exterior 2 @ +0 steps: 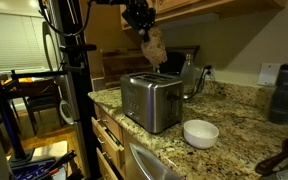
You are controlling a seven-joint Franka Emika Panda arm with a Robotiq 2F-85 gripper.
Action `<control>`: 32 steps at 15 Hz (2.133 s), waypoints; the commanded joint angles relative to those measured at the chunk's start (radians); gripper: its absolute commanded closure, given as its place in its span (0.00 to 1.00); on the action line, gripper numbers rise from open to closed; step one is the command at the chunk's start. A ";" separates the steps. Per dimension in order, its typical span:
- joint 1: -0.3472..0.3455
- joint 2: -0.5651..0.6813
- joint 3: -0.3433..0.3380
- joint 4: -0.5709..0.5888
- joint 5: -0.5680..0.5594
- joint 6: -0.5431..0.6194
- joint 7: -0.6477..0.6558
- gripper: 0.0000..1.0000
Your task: Put the slices of bread in the toaster
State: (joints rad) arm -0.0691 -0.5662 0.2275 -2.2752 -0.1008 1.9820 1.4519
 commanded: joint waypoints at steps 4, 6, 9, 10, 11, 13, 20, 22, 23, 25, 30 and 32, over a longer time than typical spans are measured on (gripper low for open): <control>0.048 0.006 0.003 0.016 0.069 -0.073 0.007 0.90; 0.062 0.012 0.002 0.014 0.089 -0.068 -0.004 0.90; 0.077 0.029 0.002 0.007 0.114 -0.051 -0.014 0.90; 0.081 0.034 0.001 0.003 0.121 -0.046 -0.017 0.90; 0.086 0.042 -0.003 -0.004 0.129 -0.035 -0.022 0.90; 0.091 0.057 -0.009 -0.016 0.147 -0.018 -0.035 0.90; 0.091 0.113 -0.028 -0.026 0.196 0.020 -0.085 0.91; 0.091 0.131 -0.035 -0.026 0.212 0.042 -0.104 0.90; 0.091 0.145 -0.038 -0.024 0.220 0.055 -0.116 0.90; 0.093 0.172 -0.041 -0.018 0.234 0.077 -0.140 0.90; 0.102 0.207 -0.037 -0.025 0.271 0.105 -0.168 0.90; 0.108 0.212 -0.035 -0.027 0.279 0.106 -0.168 0.91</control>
State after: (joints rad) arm 0.0116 -0.3469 0.2088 -2.2812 0.1459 2.0641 1.3020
